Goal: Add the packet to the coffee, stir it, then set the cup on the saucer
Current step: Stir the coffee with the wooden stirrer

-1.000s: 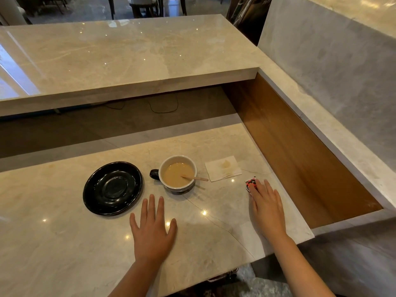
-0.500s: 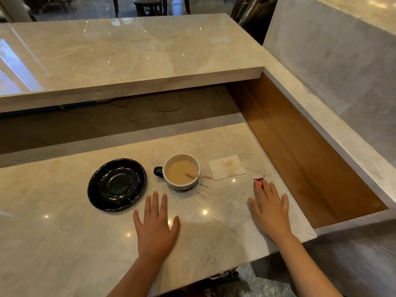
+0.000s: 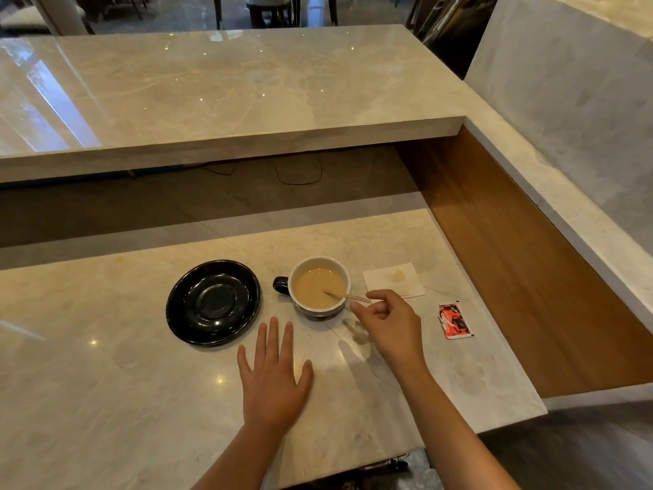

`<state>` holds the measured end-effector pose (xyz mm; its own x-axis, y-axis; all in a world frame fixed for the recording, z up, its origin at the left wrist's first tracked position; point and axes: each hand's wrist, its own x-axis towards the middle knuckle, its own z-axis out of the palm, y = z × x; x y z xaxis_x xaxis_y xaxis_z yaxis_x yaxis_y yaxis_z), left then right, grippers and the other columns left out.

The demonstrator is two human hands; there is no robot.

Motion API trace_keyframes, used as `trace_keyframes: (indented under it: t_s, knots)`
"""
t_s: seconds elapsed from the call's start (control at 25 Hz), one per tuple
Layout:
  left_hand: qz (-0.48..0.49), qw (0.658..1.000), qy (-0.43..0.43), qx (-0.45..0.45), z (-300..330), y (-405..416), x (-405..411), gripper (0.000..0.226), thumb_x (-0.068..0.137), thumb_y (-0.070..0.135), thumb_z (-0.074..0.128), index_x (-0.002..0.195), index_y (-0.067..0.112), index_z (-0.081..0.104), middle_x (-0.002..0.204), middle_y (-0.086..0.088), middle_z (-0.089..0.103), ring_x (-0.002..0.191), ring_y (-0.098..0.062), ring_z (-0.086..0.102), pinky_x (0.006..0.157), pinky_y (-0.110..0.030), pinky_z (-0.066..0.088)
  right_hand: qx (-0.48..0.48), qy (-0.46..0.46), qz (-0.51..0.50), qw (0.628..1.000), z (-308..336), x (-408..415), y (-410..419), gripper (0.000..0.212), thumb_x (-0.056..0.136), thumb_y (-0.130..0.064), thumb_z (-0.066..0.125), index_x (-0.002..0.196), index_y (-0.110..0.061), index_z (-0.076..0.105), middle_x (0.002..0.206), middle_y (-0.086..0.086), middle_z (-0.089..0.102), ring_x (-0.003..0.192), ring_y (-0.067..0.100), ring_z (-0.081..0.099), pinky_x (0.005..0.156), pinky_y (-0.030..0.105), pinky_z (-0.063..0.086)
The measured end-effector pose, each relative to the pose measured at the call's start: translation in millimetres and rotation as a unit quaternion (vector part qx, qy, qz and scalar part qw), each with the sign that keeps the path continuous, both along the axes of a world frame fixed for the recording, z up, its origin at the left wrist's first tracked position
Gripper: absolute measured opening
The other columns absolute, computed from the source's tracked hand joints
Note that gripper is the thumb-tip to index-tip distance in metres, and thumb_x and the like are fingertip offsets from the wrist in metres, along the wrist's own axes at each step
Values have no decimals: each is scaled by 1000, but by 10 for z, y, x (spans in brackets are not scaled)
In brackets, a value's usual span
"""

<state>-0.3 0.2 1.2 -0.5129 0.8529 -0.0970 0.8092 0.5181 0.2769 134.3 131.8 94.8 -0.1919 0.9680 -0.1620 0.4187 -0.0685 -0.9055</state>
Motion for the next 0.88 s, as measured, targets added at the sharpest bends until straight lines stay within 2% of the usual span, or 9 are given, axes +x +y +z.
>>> trace_keyframes:
  t_s: [0.12, 0.32, 0.44, 0.56, 0.64, 0.76, 0.88]
  knots:
    - [1, 1000, -1, -2, -9, 2, 0, 69, 85, 61, 13, 141, 34, -16, 157, 1, -12, 142, -17, -16, 113, -52, -10, 13, 47, -26, 998, -11, -124, 30, 14, 75, -14, 74, 74, -24, 63, 66, -9, 62, 61, 1, 57, 53, 4, 44]
    - [-2, 1000, 2, 7, -39, -10, -6, 69, 85, 61, 12, 142, 34, -17, 157, 1, -12, 141, -16, -20, 111, -50, -14, 20, 93, -35, 995, 44, -296, 142, 13, 82, -7, 65, 81, -19, 68, 77, -3, 67, 72, 6, 61, 60, 5, 47]
    - [-3, 1000, 3, 11, -63, -5, -9, 69, 85, 60, 14, 143, 34, -15, 158, 1, -11, 142, -16, -18, 112, -51, -13, 50, 77, -14, 996, 54, -326, 218, 15, 87, -7, 58, 94, -14, 70, 93, 3, 69, 85, 12, 63, 73, 15, 50]
    - [-4, 1000, 1, 16, -67, -2, -10, 69, 86, 59, 15, 143, 34, -13, 158, 0, -9, 142, -17, -16, 112, -51, -11, 81, 59, 7, 995, 40, -311, 280, 17, 89, -7, 56, 99, -11, 69, 97, 9, 71, 90, 18, 64, 81, 28, 52]
    - [-6, 1000, 0, 15, -60, -7, -11, 69, 86, 59, 15, 144, 33, -12, 158, 0, -8, 143, -17, -16, 112, -51, -11, 109, 45, 16, 993, 22, -257, 308, 17, 89, -5, 55, 100, -8, 68, 96, 9, 71, 90, 19, 65, 81, 26, 52]
    - [-8, 1000, -3, 15, -52, -17, -17, 69, 86, 59, 14, 144, 32, -11, 158, -1, -9, 143, -17, -16, 112, -52, -10, 178, -2, 53, 983, 4, -113, 330, 17, 88, -2, 56, 100, -7, 68, 94, 8, 70, 86, 17, 63, 74, 15, 46]
    - [-9, 1000, -5, 15, -50, -14, -20, 69, 85, 60, 13, 144, 32, -11, 158, -1, -9, 142, -17, -16, 113, -52, -10, 239, -42, 113, 964, -4, 24, 302, 17, 86, 3, 57, 97, -4, 68, 90, 11, 70, 80, 17, 61, 70, 15, 44]
